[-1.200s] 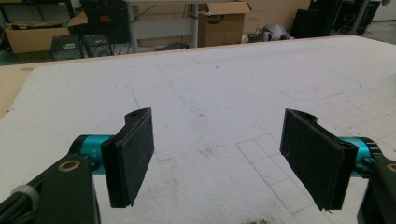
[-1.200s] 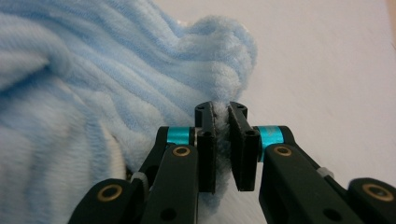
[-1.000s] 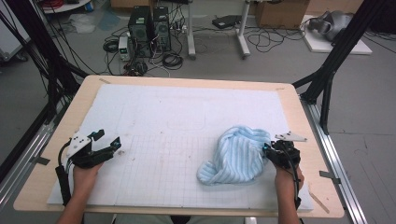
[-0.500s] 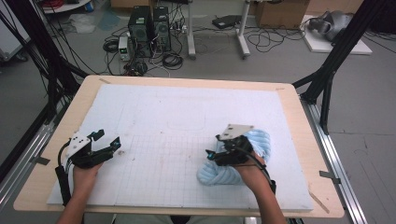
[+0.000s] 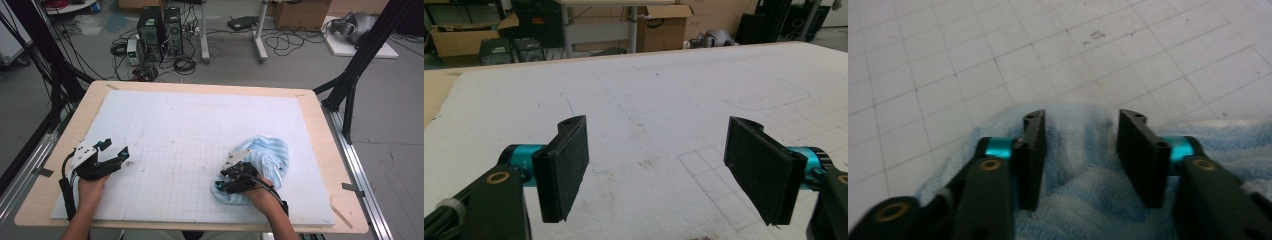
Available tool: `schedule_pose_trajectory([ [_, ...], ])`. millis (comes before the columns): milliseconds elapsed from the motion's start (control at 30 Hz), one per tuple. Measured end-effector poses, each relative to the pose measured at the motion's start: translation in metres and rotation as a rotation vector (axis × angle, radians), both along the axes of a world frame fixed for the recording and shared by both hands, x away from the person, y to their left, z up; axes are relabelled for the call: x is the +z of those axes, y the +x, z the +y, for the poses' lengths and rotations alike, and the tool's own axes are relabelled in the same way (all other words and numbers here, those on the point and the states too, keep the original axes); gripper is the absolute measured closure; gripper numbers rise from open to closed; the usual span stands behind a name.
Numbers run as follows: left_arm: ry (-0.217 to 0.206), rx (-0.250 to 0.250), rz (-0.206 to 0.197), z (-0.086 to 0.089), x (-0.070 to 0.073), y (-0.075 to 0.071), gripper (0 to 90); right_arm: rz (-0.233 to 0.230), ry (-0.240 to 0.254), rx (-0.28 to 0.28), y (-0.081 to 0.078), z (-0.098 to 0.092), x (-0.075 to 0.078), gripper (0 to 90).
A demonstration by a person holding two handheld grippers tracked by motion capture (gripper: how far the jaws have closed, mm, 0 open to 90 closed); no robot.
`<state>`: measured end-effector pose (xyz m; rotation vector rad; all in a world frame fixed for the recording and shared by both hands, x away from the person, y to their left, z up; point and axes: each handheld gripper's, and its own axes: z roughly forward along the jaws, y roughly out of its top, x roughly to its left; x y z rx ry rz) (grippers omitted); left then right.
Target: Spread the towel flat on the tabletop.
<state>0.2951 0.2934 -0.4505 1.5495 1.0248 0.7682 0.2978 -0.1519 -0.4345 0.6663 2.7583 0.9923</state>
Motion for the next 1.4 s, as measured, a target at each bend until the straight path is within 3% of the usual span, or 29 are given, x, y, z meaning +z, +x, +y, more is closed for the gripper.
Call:
schedule_pose_trajectory([
  [67, -0.002, 0.002, 0.001, 0.0, 0.0, 0.0, 26.4, -0.001, 0.0, 0.035, -0.001, 0.003, 0.001, 83.5],
  [133, -0.002, 0.003, 0.002, 0.0, 0.0, 0.0, 26.8, -0.021, -0.002, 0.054, -0.001, 0.01, 0.001, 85.1],
  [300, -0.001, 0.004, 0.0, 0.0, 0.0, 0.0, 27.0, -0.051, 0.089, 0.064, 0.017, 0.039, 0.01, 85.4],
  [433, -0.003, 0.001, 0.001, 0.0, 0.0, 0.0, 27.1, -0.104, 0.122, 0.022, 0.042, 0.061, 0.02, 85.4],
  [600, -0.001, -0.003, 0.001, 0.0, 0.0, 0.0, 27.2, -0.125, 0.196, -0.083, 0.072, 0.07, 0.027, 85.2],
  [700, 0.0, -0.004, -0.001, 0.0, 0.0, 0.0, 27.1, -0.139, 0.212, -0.137, 0.088, 0.069, 0.028, 85.2],
  [867, -0.003, 0.0, 0.002, 0.0, 0.0, 0.0, 27.2, -0.21, 0.236, -0.265, 0.115, 0.062, 0.033, 85.1],
  [1000, -0.004, -0.002, 0.001, 0.0, 0.0, 0.0, 27.3, -0.255, 0.262, -0.393, 0.127, 0.047, 0.038, 85.1],
  [1133, -0.004, -0.004, 0.0, 0.0, 0.0, 0.0, 27.3, -0.32, 0.29, -0.565, 0.131, 0.021, 0.045, 84.6],
  [1233, -0.001, -0.004, 0.0, 0.0, 0.0, 0.0, 27.3, -0.328, 0.18, -0.585, 0.132, 0.011, 0.046, 82.8],
  [1267, 0.0, -0.003, 0.001, 0.0, 0.0, 0.0, 27.4, -0.318, 0.166, -0.588, 0.131, 0.008, 0.045, 81.1],
  [1367, 0.0, -0.003, 0.006, 0.0, 0.0, 0.001, 27.8, -0.297, 0.197, -0.588, 0.128, -0.003, 0.045, 66.5],
  [1400, -0.001, -0.001, 0.007, 0.0, 0.0, 0.001, 27.8, -0.286, 0.228, -0.586, 0.126, -0.007, 0.046, 62.9],
])
